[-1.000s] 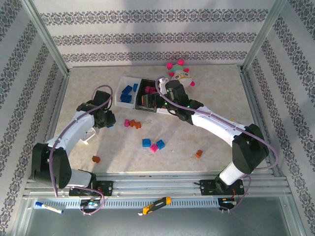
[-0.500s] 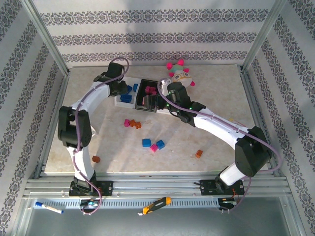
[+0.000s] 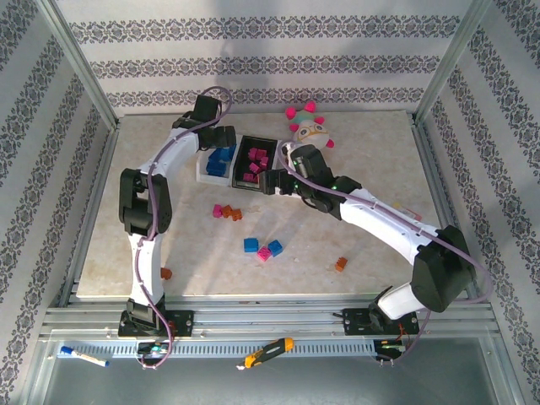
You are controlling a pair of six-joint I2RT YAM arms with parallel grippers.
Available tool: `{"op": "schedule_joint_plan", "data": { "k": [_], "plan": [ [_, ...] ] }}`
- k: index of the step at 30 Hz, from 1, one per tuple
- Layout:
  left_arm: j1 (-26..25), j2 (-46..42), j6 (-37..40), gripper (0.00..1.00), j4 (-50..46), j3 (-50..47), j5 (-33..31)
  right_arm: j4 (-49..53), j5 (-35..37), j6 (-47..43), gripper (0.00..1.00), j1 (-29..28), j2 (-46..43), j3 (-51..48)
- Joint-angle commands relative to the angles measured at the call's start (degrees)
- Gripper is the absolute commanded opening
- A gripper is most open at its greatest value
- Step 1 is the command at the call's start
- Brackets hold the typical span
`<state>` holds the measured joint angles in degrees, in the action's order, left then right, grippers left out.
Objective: Sort the legos into containers by color
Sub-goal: Place the lego in the container, then pick up the lego from the bottom-center of the table.
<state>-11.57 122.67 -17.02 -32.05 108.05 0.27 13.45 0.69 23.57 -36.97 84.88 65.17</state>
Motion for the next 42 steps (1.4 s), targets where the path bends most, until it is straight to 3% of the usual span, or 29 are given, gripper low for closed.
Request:
{"op": "schedule_joint_plan", "data": {
  "k": [1,10,20,25,34,38,42],
  "plan": [
    [-0.29,-8.48,1.79,0.97,0.54,-4.44,0.75,9.54,2.24,-1.14,0.98,-0.84,-1.29,1.12],
    [-0.21,-28.68,0.79,0.99,0.91,-26.89,1.29,14.14,-0.96,0.75,0.98,-6.36,-0.17,-3.81],
    [-0.23,-47.91,-7.22,0.99,-10.94,-48.71,-1.37,16.01,-2.49,0.35,0.96,-11.93,5.63,-4.3],
    [-0.26,-53.67,-8.92,0.99,-11.74,-54.09,-1.64,17.74,-2.87,1.0,0.84,-13.47,9.16,-4.32],
    [-0.29,-54.72,-8.98,0.99,-12.31,-54.92,-1.13,19.68,-3.49,1.59,0.6,-13.74,13.83,-4.39],
    [-0.29,-55.06,-8.23,0.99,-11.7,-55.3,-0.93,19.62,-2.69,2.45,0.4,-13.74,13.95,-4.33],
    [-0.29,-56.3,-5.55,0.99,-8.53,-56.4,0.78,19.89,-1.49,2.27,0.3,-13.74,12.54,-3.46]
  ]
}}
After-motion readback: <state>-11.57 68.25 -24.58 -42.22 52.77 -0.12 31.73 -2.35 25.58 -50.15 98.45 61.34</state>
